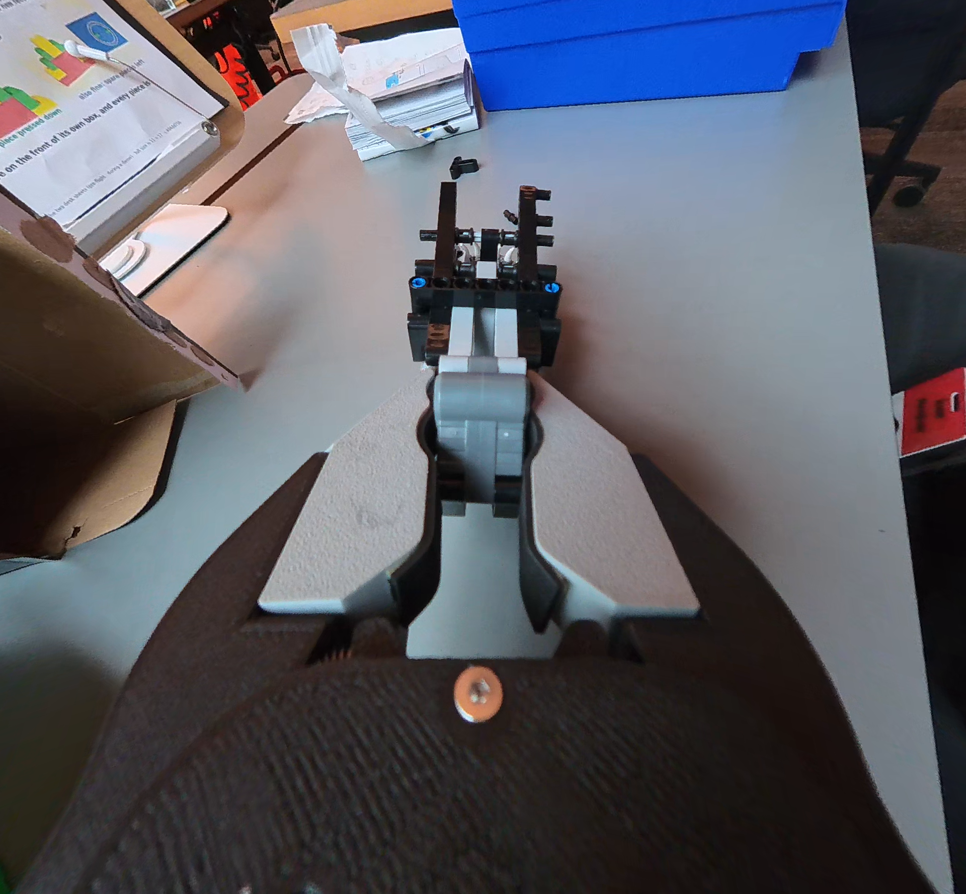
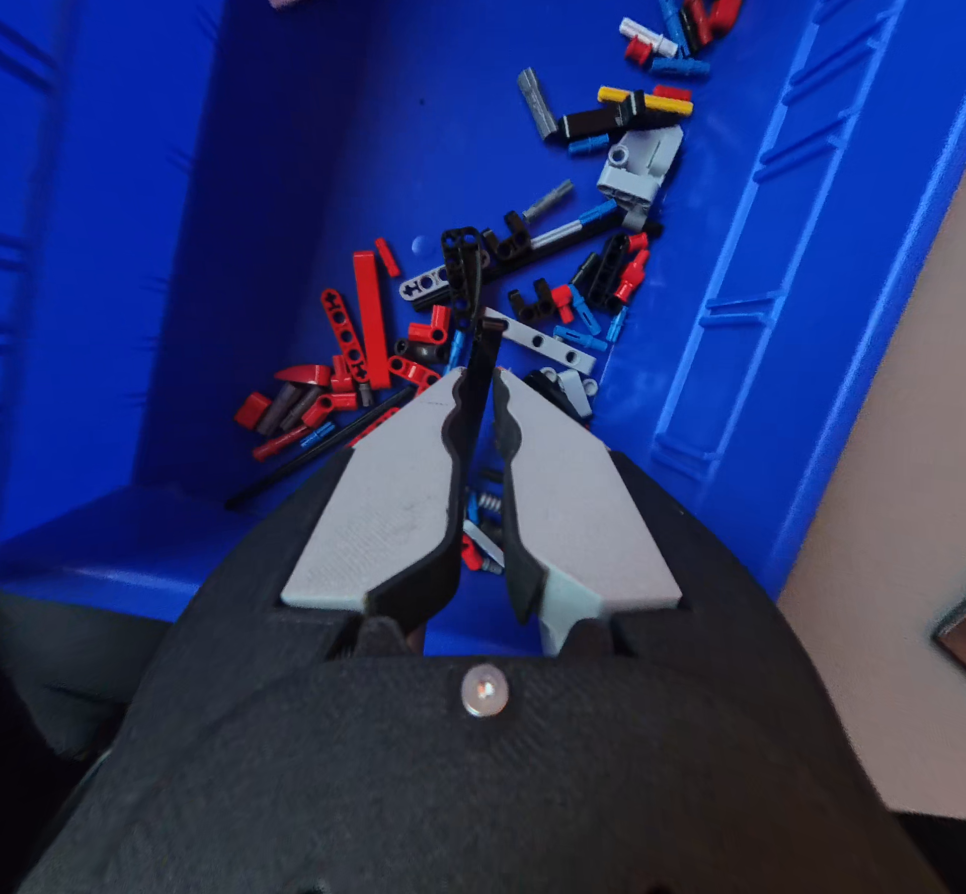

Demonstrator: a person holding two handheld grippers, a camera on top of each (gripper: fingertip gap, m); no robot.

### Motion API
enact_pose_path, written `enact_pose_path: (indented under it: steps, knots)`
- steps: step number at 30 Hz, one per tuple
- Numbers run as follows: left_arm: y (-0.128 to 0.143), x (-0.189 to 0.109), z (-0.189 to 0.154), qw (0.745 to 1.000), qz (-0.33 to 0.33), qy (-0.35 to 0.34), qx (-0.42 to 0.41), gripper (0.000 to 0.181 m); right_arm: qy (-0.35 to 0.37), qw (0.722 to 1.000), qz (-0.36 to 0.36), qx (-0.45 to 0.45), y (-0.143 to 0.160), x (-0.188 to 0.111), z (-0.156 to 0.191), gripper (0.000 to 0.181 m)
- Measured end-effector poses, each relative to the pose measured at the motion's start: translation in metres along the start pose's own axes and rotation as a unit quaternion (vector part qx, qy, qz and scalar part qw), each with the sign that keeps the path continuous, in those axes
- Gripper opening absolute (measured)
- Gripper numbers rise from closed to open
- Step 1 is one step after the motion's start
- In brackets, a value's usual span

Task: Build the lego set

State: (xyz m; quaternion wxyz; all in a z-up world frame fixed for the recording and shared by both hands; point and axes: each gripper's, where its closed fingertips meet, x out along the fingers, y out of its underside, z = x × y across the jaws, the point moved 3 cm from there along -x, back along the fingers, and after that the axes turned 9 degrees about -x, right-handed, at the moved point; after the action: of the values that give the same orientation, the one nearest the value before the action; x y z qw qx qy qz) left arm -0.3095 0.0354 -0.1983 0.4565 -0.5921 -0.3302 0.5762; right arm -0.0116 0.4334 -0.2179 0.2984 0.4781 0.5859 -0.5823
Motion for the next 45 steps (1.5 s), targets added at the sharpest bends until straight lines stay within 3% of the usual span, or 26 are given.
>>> enact_pose_path:
  steps: [6, 12, 14, 16, 18, 21, 25, 29, 34, 41, 44, 45]
  knots:
    - [-0.001, 0.001, 0.001, 1.000, -0.001, 0.008, -0.013, 0.025, -0.044, 0.985, -0.160, -0.041, -0.053, -0.042, 0.038, 0.004]
    - [-0.001, 0.002, -0.002, 1.000, 0.000, 0.012, -0.007, 0.026, -0.049, 0.940, -0.297, -0.161, -0.131, -0.117, 0.119, 0.004]
    - [-0.001, 0.002, -0.003, 1.000, -0.001, 0.018, -0.010, 0.025, -0.104, 0.924, -0.308, -0.202, -0.148, -0.126, 0.164, 0.003]
    - [-0.002, 0.002, -0.005, 0.999, -0.001, 0.030, -0.019, 0.025, -0.160, 0.919, -0.267, -0.243, -0.152, -0.108, 0.209, 0.004]
    - [-0.002, 0.002, -0.006, 0.999, 0.001, 0.039, -0.031, 0.026, -0.162, 0.923, -0.202, -0.285, -0.149, -0.071, 0.238, 0.004]
    - [-0.002, 0.002, -0.004, 0.998, 0.002, 0.039, -0.055, 0.025, -0.184, 0.922, -0.142, -0.310, -0.142, -0.020, 0.270, 0.004]
    - [-0.002, 0.002, -0.010, 0.998, 0.004, 0.054, -0.042, 0.026, -0.197, 0.919, -0.118, -0.321, -0.138, 0.018, 0.291, 0.004]
    - [-0.001, 0.003, -0.014, 0.997, 0.010, 0.067, -0.027, 0.026, -0.201, 0.915, -0.108, -0.333, -0.129, 0.032, 0.300, 0.004]
    - [-0.001, 0.003, -0.007, 0.999, 0.007, 0.022, -0.030, 0.026, -0.189, 0.924, -0.133, -0.304, -0.121, 0.025, 0.289, 0.012]
    - [0.004, -0.003, 0.022, 0.978, 0.014, -0.157, -0.135, 0.025, -0.208, 0.930, -0.155, -0.259, -0.101, 0.028, 0.277, 0.031]
    - [0.004, 0.001, 0.013, 0.973, 0.017, -0.164, -0.161, 0.029, -0.211, 0.927, -0.167, -0.260, -0.104, 0.030, 0.283, 0.004]
    - [0.004, 0.004, 0.009, 0.973, 0.024, -0.160, -0.165, 0.032, -0.228, 0.923, -0.170, -0.258, -0.106, 0.029, 0.290, 0.004]
